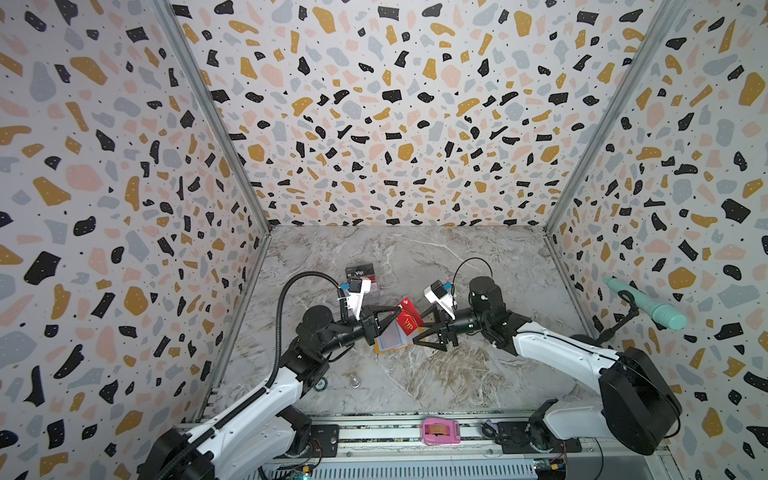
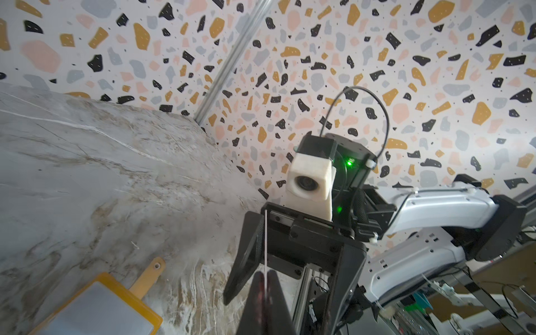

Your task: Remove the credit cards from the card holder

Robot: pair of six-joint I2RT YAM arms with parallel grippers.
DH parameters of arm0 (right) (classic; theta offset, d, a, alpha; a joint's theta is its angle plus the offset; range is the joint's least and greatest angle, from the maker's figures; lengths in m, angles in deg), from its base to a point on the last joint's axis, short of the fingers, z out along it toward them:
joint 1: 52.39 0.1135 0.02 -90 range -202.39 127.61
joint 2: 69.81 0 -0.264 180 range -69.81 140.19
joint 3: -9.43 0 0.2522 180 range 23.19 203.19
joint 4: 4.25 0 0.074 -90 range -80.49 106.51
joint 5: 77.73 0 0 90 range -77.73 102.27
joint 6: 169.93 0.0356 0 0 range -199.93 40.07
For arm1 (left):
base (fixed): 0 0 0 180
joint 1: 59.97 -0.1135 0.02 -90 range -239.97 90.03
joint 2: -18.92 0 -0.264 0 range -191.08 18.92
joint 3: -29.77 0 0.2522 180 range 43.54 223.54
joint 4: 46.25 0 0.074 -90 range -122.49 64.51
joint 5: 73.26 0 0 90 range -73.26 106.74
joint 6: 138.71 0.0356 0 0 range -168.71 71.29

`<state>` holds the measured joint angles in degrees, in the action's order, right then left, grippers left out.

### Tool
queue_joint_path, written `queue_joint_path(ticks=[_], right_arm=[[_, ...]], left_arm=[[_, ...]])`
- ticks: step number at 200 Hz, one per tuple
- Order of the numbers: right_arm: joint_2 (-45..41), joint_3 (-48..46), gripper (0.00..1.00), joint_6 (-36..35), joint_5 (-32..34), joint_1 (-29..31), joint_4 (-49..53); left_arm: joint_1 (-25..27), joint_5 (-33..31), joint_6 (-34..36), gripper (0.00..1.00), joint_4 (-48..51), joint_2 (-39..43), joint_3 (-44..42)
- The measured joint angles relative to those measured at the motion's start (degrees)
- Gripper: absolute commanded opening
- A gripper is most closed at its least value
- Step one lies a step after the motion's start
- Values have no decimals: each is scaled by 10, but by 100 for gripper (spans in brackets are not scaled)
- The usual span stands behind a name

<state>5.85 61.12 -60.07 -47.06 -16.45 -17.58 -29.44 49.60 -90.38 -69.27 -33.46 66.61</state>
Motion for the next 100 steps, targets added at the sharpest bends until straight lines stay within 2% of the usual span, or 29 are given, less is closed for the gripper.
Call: queue_joint_path(ticks=[19,58,100], right_arm=[[-4,-31,80,72,26,0,-92],[4,-61,71,188,83,0,-246],[30,-61,65,251,134,15,-338]], left_arm=[[0,-35,-25,0,-39,1,-19],[0,-82,-56,0,-114,6,-40],[0,-111,-66,0,-176,13,-56]])
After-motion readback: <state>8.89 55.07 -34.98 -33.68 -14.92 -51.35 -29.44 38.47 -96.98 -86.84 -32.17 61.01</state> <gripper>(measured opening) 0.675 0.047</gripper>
